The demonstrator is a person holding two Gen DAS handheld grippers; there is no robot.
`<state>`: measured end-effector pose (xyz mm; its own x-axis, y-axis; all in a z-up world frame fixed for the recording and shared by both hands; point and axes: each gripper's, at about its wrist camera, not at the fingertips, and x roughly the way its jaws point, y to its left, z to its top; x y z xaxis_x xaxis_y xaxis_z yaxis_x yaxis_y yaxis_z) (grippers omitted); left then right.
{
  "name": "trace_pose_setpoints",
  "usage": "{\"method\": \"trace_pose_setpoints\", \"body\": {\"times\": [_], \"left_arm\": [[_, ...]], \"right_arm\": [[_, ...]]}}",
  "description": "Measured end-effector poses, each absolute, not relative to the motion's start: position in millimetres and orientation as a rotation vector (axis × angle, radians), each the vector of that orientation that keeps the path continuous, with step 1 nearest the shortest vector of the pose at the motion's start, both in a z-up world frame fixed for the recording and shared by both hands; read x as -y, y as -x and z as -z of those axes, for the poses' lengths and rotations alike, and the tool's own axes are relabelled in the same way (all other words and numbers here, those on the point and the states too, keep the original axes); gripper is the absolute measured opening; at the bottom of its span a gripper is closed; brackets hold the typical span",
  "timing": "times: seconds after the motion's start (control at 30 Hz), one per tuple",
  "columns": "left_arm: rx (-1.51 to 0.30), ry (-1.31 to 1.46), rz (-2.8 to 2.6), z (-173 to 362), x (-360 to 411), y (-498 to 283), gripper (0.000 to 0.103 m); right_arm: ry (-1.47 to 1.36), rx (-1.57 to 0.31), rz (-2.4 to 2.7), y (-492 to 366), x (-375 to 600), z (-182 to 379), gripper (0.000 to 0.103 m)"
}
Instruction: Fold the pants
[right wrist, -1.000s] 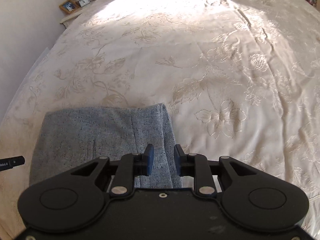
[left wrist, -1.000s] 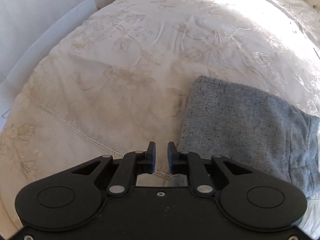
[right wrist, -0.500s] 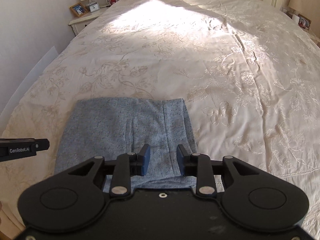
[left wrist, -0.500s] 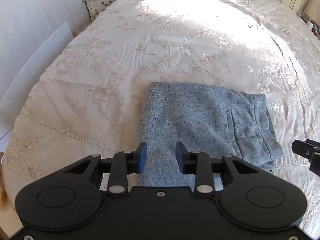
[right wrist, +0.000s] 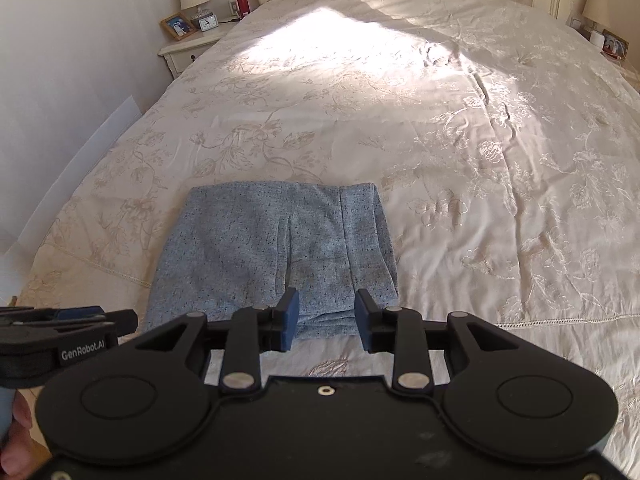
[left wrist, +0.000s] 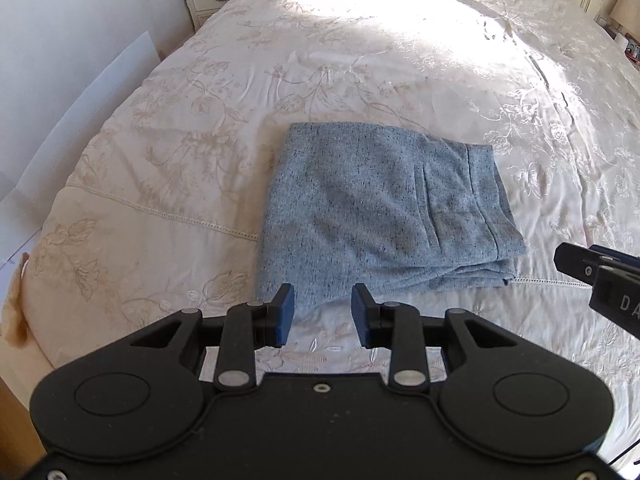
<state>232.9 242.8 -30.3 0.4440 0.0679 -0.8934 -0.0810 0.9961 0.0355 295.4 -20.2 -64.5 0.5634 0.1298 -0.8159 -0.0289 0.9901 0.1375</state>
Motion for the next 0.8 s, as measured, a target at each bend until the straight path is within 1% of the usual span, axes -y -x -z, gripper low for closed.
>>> {"method": "trace_pose_setpoints", "body": {"times": [0.8], "left_arm": [[-1.083,0.013,-0.107,18,-227,-199,0.042]], "right_arm": [[-0.111,-0.927,-0.131,-254,32,47,0.035]]}}
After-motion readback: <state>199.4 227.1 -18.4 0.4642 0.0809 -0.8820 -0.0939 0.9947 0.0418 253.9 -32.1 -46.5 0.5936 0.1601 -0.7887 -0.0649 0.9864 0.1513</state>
